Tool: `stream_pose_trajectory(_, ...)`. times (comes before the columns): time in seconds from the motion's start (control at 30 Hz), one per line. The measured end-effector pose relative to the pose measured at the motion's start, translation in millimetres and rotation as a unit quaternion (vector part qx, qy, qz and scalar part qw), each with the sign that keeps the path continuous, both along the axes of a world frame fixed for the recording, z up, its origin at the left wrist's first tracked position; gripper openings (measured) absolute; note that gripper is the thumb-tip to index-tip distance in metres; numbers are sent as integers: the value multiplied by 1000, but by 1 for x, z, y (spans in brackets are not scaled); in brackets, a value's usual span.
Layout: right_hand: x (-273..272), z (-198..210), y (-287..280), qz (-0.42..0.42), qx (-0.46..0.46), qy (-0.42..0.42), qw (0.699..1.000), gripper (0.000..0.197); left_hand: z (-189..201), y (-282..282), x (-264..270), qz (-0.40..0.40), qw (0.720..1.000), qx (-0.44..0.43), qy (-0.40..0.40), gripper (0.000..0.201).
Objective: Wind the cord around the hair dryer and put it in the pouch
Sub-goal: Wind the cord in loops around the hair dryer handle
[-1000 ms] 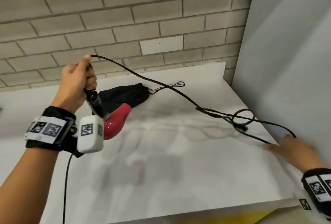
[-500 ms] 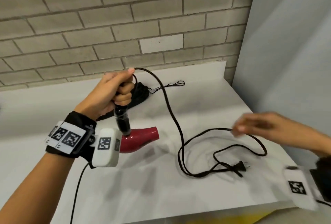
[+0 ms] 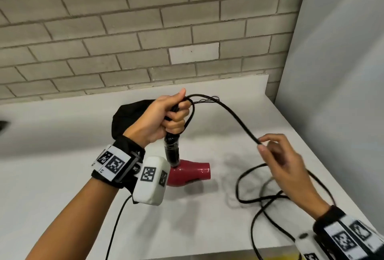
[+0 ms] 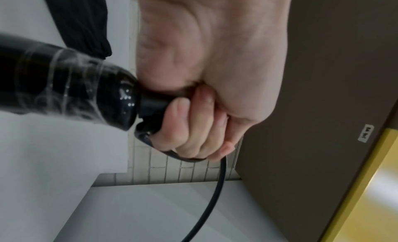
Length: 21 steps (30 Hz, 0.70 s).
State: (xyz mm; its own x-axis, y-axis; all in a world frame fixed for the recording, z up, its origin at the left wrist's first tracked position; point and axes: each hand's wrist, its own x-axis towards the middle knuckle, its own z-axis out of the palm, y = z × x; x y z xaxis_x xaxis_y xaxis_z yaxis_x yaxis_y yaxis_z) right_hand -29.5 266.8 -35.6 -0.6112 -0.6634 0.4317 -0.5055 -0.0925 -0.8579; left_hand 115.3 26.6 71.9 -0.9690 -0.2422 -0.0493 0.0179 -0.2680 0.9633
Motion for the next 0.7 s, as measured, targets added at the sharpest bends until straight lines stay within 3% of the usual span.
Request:
stream_pose_trajectory(0.1,0,5,5,-94,68,205,972,13,-11,8,-4,-48,998,49,3,30)
stream_pose_trajectory(0.2,18,6,-1,-47,155,367,916,27,-19,16,-11,-83,990,109,16,25)
stream_pose_trajectory(0.3,39,15,-7,-13,203,463,863,16,-26,26,-17,-93,986,134,27,24)
stream_pose_trajectory(0.47,53,37,-15,61,182,515,835,30,-32,43,-24,-71,996,47,17,24)
stream_pose_trajectory(0.7,49,61,-16,61,148,512,844,22,-38,54,-20,-78,995,52,-19,27)
